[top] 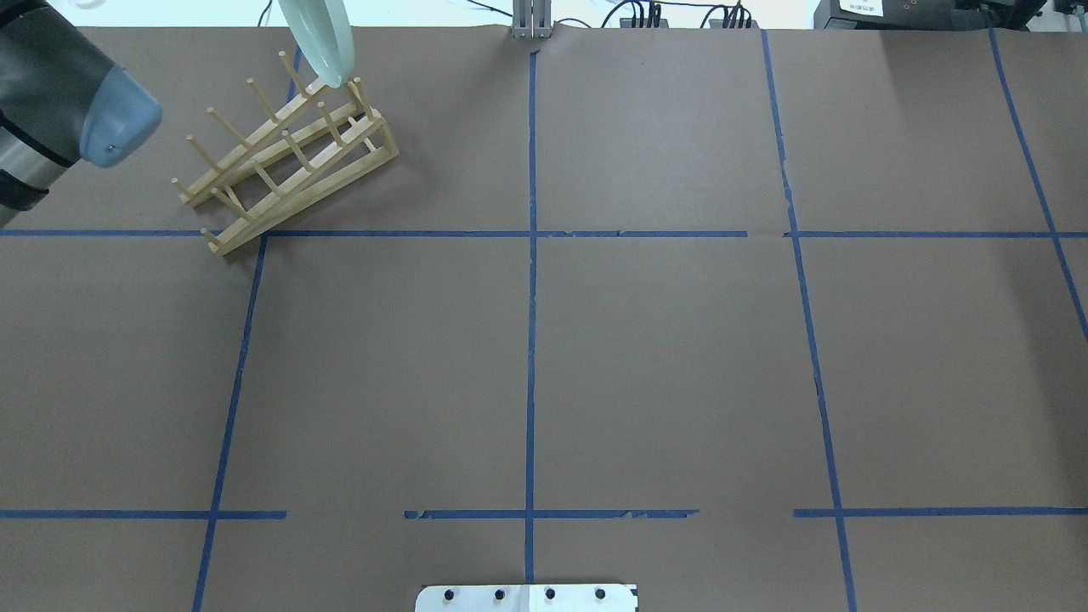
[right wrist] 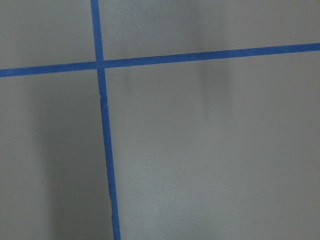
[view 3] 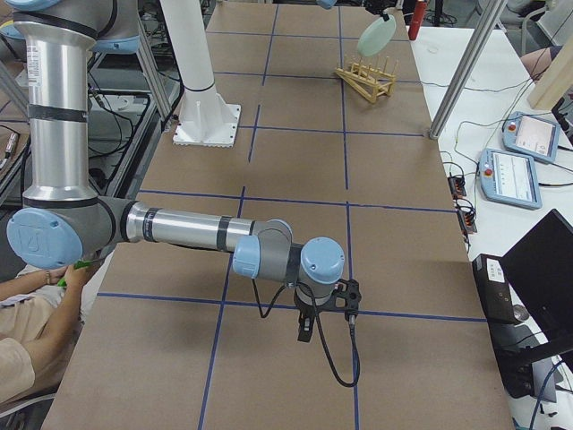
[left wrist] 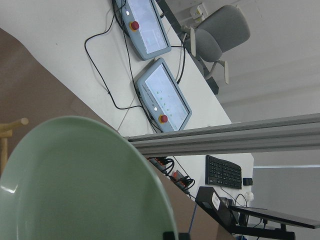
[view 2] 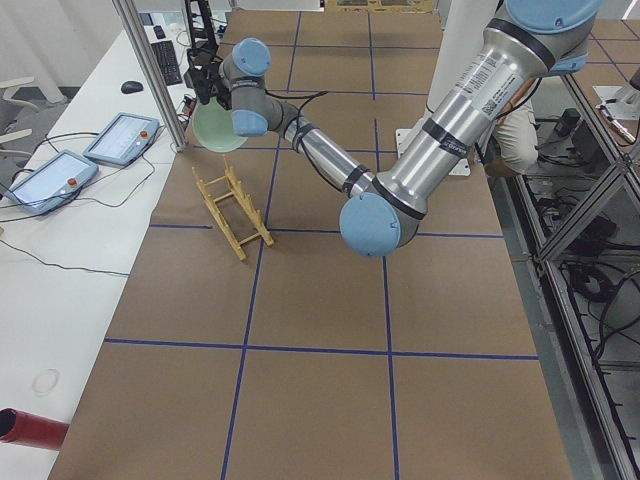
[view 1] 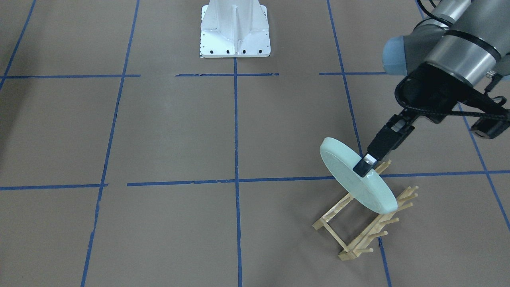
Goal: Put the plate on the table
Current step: 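Carry the plate toward the robot and lower it flat onto the table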
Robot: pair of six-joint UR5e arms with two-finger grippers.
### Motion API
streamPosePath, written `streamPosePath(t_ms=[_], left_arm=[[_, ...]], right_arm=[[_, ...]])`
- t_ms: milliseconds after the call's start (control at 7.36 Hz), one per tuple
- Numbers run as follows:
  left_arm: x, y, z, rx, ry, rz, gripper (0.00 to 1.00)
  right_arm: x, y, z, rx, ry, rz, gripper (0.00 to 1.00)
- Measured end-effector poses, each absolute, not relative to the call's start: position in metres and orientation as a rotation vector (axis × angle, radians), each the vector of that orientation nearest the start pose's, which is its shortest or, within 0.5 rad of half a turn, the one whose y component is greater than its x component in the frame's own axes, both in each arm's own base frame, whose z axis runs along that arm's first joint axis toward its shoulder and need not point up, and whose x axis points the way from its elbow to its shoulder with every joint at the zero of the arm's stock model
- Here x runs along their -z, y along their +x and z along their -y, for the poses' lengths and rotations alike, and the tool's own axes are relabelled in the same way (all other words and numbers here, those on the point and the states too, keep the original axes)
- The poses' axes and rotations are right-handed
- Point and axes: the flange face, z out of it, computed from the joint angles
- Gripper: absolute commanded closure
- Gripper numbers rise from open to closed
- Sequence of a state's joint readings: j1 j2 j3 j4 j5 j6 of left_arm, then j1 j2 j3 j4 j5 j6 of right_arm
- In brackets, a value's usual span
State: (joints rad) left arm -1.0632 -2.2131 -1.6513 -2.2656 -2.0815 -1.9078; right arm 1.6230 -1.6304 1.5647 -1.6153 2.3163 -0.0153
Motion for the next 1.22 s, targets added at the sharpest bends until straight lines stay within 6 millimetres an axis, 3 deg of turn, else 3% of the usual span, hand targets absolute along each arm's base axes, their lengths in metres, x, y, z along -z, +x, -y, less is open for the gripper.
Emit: streamPosePath(t_ms=[272, 544, 816, 1087, 1223], left_arm=[[-0.138, 0.314, 0.574, 0.787, -0.067, -1.272, 1.00], [-0.134, 0.390, 0.540, 0.706, -0.142, -0.989, 1.00], [-0.150, 0.463, 0.500, 0.596, -0.162, -0.729, 1.00], [-0.181, 0.539, 0.471, 0.523, -0.184, -0.568, 1.00], [-0.189, 0.563, 0.458, 0.497, -0.184, -0.529, 1.00]], right_arm=[[-0.696, 0.089, 0.453, -0.076, -0.080, 0.748, 0.00], [-0.696, 0.089, 0.453, -0.076, -0.080, 0.748, 0.00], [-0.696, 0.089, 0.453, -0.076, -0.080, 0.748, 0.00], [-0.696, 0.089, 0.453, -0.076, -0.080, 0.748, 0.00], [-0.696, 0.089, 0.453, -0.076, -0.080, 0.748, 0.00]])
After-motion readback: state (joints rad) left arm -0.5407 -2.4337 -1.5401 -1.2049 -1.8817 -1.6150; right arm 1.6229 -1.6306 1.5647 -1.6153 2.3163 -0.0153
